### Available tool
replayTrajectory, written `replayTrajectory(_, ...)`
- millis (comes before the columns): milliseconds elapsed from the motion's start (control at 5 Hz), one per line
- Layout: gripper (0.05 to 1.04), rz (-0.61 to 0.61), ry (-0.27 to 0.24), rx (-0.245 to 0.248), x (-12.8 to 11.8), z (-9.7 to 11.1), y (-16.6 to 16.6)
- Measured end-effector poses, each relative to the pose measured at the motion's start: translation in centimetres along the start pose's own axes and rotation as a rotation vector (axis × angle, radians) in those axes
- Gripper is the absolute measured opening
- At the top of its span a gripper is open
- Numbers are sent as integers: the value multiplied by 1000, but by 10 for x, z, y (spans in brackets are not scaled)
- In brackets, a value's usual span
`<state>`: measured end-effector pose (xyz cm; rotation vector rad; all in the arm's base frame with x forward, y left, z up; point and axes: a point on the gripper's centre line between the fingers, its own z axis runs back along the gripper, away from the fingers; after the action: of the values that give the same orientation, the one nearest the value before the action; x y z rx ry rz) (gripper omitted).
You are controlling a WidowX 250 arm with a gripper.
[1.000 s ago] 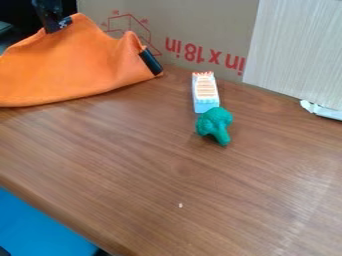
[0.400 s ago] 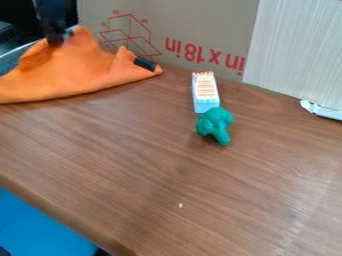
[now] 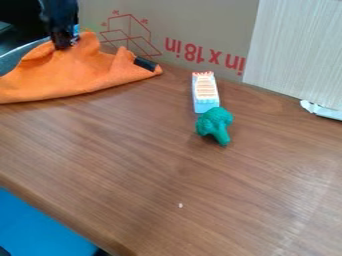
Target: Fold the cloth from the bottom right to the top left
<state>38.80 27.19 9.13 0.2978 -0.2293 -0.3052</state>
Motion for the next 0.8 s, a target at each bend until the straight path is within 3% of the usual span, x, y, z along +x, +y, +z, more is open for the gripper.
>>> replayTrajectory(200, 762, 0, -6, 5, 1, -1, -1)
replayTrajectory(400, 993, 13, -25, 13, 2, 0, -1)
replayTrajectory(800, 1001, 42, -134, 13, 0, 43, 4)
